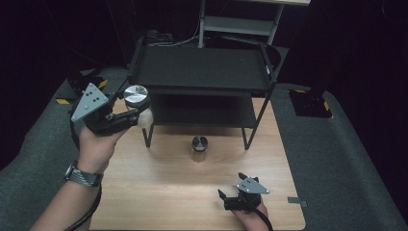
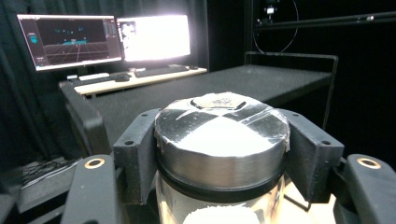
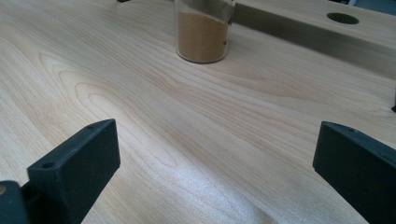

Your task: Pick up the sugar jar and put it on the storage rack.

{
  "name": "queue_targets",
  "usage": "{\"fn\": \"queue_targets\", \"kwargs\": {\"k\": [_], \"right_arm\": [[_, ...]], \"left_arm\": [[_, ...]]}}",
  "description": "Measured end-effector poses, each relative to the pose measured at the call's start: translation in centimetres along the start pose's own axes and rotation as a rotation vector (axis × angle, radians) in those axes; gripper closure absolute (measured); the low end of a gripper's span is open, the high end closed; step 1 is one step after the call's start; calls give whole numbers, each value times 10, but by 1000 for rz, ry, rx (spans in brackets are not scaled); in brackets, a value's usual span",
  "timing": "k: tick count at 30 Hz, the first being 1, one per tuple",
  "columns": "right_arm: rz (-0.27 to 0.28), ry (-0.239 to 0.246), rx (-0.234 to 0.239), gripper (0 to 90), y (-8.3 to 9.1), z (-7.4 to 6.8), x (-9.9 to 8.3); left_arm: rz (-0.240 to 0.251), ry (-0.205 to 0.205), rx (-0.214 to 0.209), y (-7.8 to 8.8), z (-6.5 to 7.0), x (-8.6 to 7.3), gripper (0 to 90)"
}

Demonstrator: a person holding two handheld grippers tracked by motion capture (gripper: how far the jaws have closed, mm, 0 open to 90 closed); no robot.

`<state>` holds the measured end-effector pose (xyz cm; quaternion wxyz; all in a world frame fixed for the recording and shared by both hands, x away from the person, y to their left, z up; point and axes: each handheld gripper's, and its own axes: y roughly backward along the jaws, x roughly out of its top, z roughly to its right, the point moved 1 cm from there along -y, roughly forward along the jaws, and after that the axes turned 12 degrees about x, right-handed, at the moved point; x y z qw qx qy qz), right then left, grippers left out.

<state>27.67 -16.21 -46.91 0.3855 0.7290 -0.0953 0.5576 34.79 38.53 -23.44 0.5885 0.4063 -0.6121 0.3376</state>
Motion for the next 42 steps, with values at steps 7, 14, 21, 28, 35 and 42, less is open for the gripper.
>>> {"fn": "queue_targets", "kwargs": {"k": [7,14,21,28,35,42], "right_arm": [[0,2,2,1,0,0,0],[1,0,4,1,0,0,0],[5,0,4,1,0,1,-1],[9,-3,8,1,1,1,-1],[11,0,8,1,1,1,-2],[14,-1,13,1,2,2,-2]], "left_arm": [[19,18,-1,-13,-1,17,348],[39,21,0,-25,1,31,348],[62,31,6,-34,4,43,348],[78,45,12,-48,5,50,348],[75,32,22,-65,8,55,348],[69,30,28,-86,12,62,348]]}}
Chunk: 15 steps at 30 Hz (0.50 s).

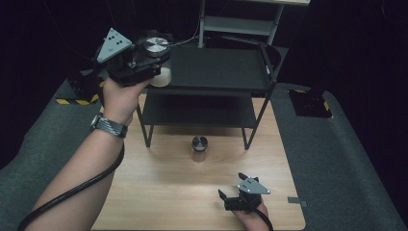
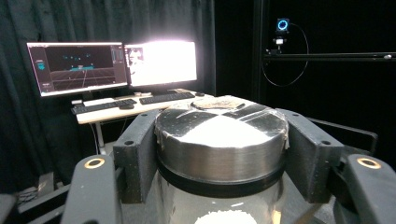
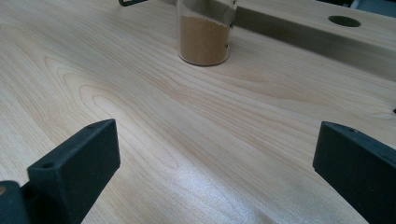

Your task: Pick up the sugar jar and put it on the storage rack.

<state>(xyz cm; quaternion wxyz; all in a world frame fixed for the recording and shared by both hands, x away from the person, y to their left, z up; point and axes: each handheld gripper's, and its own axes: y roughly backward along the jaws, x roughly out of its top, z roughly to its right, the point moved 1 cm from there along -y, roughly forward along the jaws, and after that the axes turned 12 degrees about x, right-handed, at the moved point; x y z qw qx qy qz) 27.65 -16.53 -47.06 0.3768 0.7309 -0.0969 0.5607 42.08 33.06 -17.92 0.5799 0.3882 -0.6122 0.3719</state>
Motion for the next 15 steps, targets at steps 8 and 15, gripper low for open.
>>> {"fn": "queue_targets", "kwargs": {"k": [8,15], "right_arm": [[4,2,3,1,0,0,-1],[7,4,7,1,1,1,-1]], "left_arm": [[-11,5,1,-23,11,2,348],[-18,25,6,-41,16,0,348]]}}
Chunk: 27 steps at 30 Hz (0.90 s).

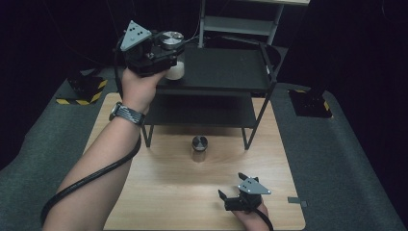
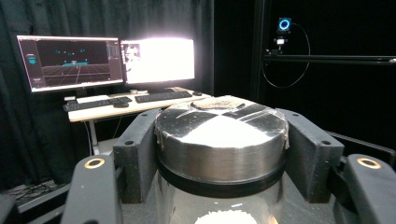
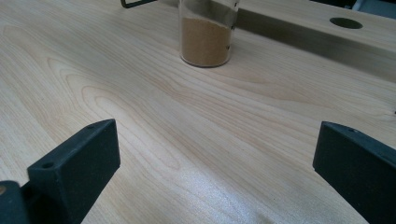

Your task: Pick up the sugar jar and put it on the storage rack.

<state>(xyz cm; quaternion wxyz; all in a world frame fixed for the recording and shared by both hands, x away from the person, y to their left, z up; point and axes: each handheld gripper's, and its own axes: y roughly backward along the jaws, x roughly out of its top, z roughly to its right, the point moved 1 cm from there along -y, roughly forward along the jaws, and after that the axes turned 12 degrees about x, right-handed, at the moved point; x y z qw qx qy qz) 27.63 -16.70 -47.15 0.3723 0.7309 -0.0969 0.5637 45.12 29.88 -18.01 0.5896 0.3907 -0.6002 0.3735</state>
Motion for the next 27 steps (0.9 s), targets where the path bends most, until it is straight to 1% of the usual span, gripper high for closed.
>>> {"fn": "queue_targets", "kwargs": {"k": [2,5,10,14,17,20,27], "right_arm": [[2,-2,2,1,0,0,0],[3,-3,4,1,0,1,0],[4,-5,8,1,1,2,-1],[8,-5,10,1,1,2,-1],[9,-7,11,1,1,3,-1],[9,-7,12,1,1,3,-1],[9,-4,11,1,1,2,-1]], "left_arm": [[-4,2,4,-4,1,-1,348],[-7,19,8,-10,2,-3,347],[-18,-6,24,-18,8,-5,348],[-33,-11,39,-24,10,-4,347],[-37,-3,38,-27,9,-5,347],[-41,-13,43,-28,10,-6,347],[-47,-12,44,-30,10,-7,347]]}}
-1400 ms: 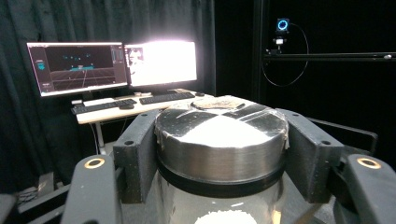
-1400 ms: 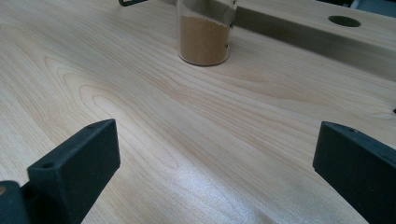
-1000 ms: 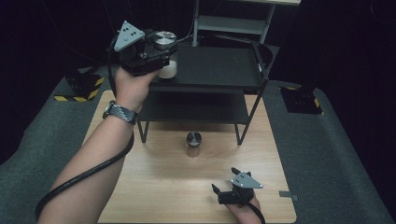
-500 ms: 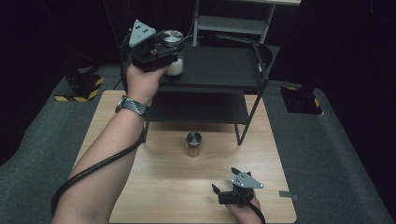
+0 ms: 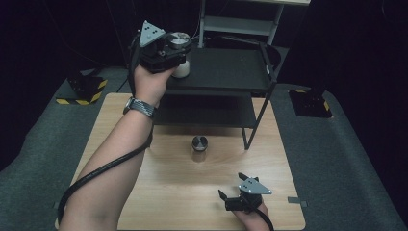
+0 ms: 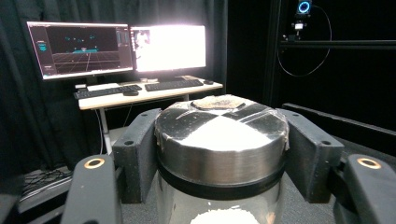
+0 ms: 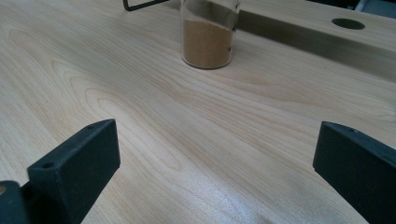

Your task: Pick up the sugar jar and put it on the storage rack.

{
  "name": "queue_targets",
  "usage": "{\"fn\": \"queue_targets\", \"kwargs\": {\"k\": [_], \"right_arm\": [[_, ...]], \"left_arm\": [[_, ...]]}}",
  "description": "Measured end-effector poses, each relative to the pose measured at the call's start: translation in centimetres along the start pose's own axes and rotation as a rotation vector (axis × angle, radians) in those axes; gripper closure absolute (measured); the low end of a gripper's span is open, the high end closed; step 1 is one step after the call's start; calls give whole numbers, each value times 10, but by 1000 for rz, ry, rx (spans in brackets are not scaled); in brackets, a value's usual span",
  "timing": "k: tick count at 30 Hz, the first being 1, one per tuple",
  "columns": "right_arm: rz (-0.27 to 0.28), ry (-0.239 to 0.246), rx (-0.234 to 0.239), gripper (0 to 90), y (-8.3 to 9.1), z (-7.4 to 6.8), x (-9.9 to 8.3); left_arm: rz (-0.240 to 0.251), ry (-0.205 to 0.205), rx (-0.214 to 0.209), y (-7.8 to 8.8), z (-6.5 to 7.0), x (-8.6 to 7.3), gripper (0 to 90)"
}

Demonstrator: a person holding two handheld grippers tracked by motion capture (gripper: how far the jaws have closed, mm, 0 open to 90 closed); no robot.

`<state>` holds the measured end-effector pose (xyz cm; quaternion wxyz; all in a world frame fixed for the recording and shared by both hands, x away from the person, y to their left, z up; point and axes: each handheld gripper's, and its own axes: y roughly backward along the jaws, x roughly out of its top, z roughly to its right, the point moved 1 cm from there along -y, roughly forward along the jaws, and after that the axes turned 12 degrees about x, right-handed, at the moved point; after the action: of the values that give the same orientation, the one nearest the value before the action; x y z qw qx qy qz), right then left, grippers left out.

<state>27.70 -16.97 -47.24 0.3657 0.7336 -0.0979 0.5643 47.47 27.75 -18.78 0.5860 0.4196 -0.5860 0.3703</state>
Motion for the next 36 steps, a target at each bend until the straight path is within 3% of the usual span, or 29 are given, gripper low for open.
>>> {"fn": "queue_targets", "kwargs": {"k": [7,36], "right_arm": [[-1,-3,3,1,0,1,0],[-1,0,2,1,0,0,0]], "left_arm": [[-5,-21,-2,-1,2,1,347],[-14,3,-12,-3,-1,-1,327]]}}
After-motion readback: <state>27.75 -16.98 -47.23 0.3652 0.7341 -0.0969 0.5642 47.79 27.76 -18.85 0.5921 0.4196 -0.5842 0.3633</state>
